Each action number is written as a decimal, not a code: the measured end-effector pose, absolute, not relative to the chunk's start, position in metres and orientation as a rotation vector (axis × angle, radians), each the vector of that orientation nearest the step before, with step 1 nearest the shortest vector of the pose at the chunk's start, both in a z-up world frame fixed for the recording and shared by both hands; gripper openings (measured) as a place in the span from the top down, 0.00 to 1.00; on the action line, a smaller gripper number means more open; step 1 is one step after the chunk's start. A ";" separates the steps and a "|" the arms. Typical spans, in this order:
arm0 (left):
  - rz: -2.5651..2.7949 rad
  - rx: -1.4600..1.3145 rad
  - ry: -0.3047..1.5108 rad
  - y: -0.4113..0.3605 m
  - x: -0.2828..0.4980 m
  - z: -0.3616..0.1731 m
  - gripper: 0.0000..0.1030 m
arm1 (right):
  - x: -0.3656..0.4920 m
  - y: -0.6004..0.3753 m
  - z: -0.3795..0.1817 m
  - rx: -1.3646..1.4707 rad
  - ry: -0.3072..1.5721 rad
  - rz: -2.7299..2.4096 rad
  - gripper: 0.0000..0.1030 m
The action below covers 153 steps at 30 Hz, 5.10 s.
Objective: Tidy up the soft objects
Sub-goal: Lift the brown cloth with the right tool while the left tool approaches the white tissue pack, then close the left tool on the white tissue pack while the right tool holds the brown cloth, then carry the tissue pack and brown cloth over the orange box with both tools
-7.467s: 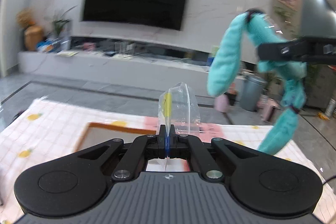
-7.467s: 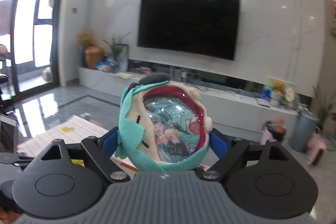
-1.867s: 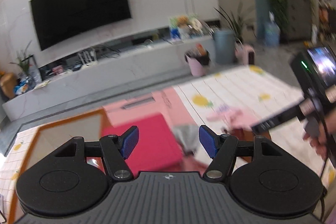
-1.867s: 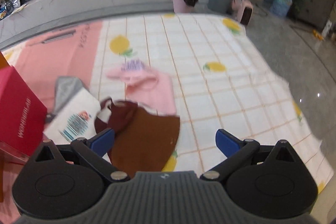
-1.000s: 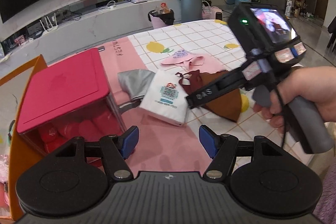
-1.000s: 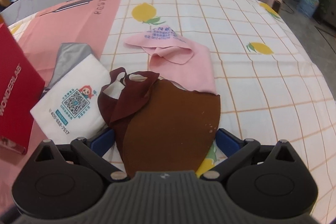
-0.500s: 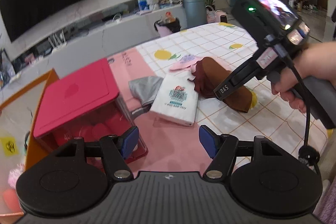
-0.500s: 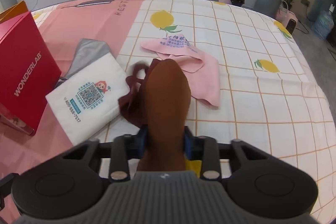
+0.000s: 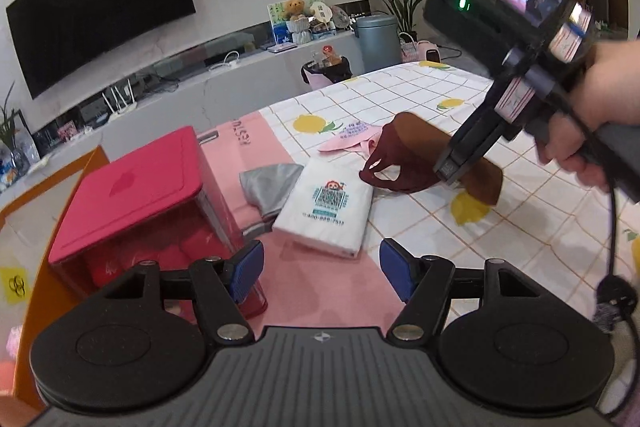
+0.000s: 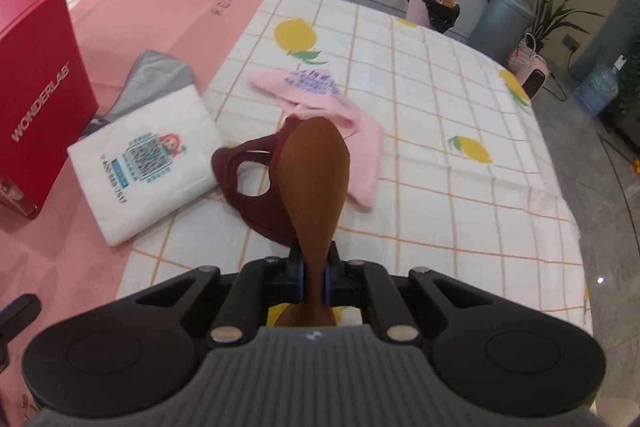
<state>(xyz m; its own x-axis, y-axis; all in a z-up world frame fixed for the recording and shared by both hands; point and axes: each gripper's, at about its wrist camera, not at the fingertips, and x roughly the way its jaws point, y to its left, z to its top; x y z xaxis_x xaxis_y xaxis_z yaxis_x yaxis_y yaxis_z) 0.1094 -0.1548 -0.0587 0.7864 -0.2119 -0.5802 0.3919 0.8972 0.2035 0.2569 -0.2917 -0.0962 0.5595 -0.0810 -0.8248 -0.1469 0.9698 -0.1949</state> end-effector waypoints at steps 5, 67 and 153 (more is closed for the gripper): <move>-0.319 0.389 0.566 -0.167 0.119 -0.067 0.19 | 0.257 -0.308 -0.095 -0.195 0.989 0.053 0.93; -0.384 0.191 0.908 -0.184 0.193 -0.058 0.30 | 0.257 -0.334 -0.101 -0.036 1.047 0.112 0.92; 0.139 -0.125 0.747 0.120 0.247 -0.005 0.30 | 0.353 0.053 -0.032 -0.591 0.968 0.624 0.88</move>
